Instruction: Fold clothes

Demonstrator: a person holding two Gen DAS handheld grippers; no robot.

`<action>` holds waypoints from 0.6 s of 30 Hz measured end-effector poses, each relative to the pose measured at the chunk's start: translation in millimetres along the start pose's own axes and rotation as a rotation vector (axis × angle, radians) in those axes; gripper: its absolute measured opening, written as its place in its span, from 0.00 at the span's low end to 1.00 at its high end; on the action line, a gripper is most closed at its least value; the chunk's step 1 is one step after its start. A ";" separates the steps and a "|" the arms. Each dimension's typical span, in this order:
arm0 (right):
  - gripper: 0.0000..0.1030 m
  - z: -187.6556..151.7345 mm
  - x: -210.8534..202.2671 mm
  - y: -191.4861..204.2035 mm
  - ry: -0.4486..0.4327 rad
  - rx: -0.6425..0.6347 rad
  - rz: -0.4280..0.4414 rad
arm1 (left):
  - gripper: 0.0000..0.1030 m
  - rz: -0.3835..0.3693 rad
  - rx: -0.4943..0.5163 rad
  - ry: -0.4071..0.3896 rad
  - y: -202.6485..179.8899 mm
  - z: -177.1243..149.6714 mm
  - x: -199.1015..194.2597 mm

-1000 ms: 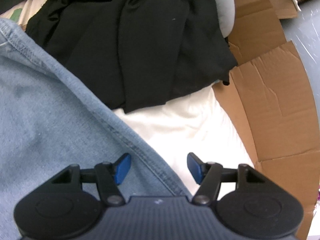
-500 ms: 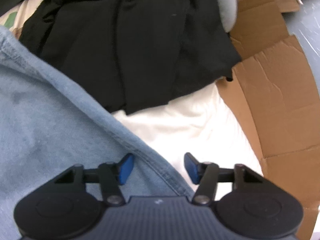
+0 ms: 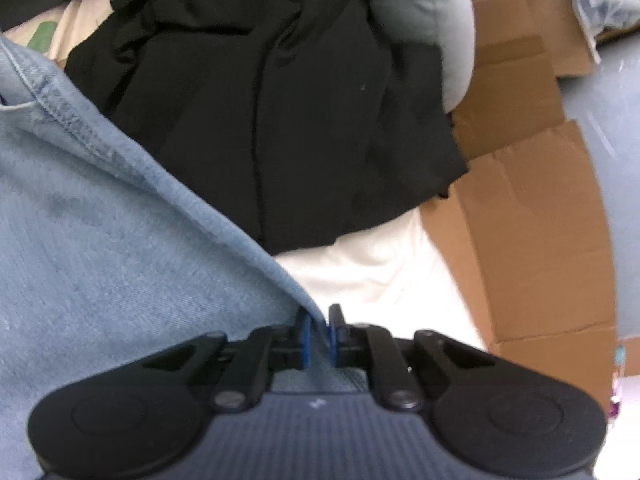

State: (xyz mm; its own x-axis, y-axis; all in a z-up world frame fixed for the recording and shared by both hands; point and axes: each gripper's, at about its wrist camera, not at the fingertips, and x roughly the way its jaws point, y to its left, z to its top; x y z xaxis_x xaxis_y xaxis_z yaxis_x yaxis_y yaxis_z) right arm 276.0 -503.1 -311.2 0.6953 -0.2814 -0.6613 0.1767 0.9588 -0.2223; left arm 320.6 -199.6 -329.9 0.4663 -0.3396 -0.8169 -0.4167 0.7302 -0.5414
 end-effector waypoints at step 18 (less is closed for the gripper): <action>0.31 3.1 50.2 6.2 0.099 0.059 -0.016 | 0.70 0.042 0.222 -0.033 -69.1 -91.1 -28.3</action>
State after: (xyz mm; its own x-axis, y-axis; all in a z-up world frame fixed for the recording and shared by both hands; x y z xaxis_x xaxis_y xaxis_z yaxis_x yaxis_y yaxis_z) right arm 314.1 -511.1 -343.6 0.6205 -0.2965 -0.7260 0.2303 0.9538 -0.1927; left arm 265.1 -294.4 -287.5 0.4792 -0.2888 -0.8288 -0.2559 0.8573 -0.4467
